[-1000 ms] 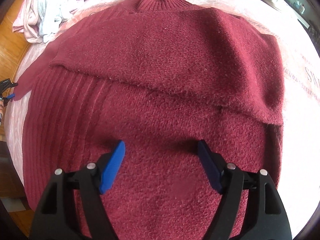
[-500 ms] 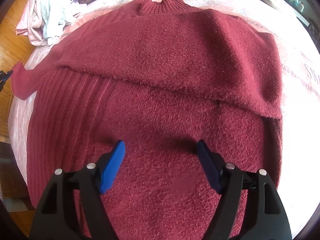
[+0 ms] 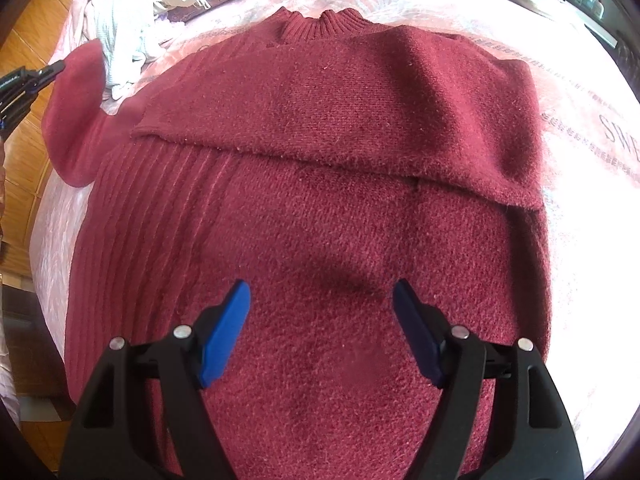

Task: Fold small clothes
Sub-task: 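Fold the held sleeve across the sweater body with the left tool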

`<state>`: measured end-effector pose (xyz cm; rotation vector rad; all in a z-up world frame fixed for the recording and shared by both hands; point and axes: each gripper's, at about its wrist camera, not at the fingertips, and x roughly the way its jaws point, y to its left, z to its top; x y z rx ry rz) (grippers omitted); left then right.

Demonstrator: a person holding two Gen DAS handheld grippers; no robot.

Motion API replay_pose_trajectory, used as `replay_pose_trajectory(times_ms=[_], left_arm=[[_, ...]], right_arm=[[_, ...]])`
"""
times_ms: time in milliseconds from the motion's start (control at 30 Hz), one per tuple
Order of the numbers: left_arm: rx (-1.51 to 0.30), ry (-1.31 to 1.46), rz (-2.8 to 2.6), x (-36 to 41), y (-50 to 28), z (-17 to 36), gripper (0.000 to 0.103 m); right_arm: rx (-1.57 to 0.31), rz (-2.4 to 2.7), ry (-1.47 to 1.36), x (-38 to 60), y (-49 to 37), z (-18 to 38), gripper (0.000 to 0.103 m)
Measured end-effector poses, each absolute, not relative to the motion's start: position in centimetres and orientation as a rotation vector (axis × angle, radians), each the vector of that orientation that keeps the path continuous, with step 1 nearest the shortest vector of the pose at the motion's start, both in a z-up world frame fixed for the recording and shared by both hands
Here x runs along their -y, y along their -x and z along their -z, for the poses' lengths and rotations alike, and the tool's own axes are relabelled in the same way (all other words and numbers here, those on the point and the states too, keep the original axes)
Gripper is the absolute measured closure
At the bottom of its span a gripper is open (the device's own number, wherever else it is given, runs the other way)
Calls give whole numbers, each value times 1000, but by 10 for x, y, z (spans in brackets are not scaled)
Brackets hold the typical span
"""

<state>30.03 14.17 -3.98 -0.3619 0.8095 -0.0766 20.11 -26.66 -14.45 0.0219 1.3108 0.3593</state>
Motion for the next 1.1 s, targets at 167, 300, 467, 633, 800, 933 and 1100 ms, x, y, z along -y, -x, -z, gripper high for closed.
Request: replay_pose_trajectory(times_ms=[167,300,467,633,800,933,1100], left_arm=[[-863,335,206,-60,-309,59,99],[-931,325,253,-10,-314,89,99],[-1026,290,248,20,-314,135,99],[-1126,317,242,21,-312,174,98],[-1159,336,282,18,-300,158,89],[-1123,397,336,-8,-278,124,54],[-1065,319,181,-67,-276,97,53]], right_arm=[[-1307,-361,-41,268,-201,144,29],[-1310,-364,-53,273,-198,146,29],[-1316,-366,-62,275,-196,150,29],[-1321,-366,-64,276,-196,152,28],[-1329,-354,-46,270,-200,156,26],[-1335,-351,-35,266,-202,152,27],[-1325,-353,-4,254,-206,142,27]])
